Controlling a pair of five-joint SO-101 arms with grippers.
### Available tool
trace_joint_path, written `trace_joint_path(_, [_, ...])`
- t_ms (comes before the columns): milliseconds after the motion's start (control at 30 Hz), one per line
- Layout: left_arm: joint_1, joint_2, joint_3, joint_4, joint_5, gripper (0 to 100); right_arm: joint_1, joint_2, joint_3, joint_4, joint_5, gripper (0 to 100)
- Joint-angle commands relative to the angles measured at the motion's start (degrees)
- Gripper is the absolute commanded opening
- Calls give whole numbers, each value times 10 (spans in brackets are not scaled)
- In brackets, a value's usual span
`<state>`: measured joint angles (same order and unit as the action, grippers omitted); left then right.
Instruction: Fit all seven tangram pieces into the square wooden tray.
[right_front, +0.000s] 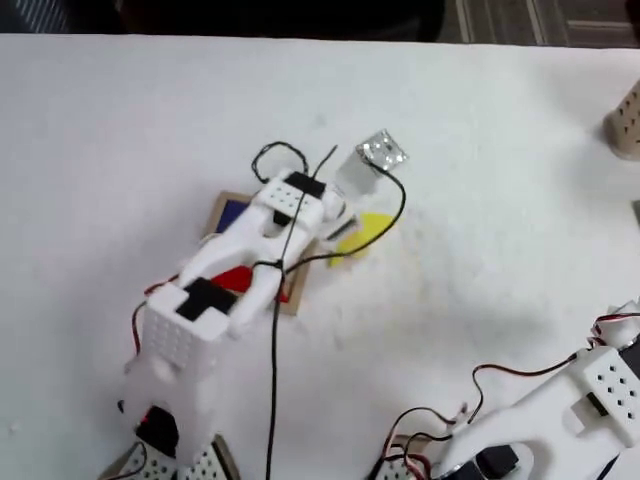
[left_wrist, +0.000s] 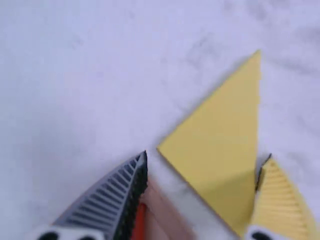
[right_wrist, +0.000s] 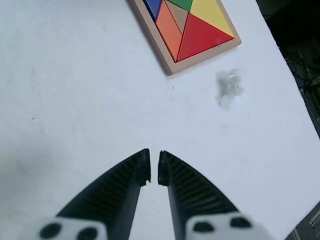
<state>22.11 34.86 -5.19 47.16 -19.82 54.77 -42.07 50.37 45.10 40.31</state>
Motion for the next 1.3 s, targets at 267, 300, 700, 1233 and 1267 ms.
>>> trace_joint_path(267, [17,60,-104,17,2,353,2,-9,-4,-9,10,34])
trace_joint_path(300, [17,60,-104,21,1,346,2,-9,-4,-10,10,34])
trace_joint_path(700, [16,61,-104,22,-30,170,6,-9,-4,-11,11,34])
trace_joint_path(1233, [-34,45,-207,161,0,369,6,-9,-4,-11,11,34])
trace_joint_path(1267, [-33,52,-216,171,-10,373,6,-9,-4,-11,11,34])
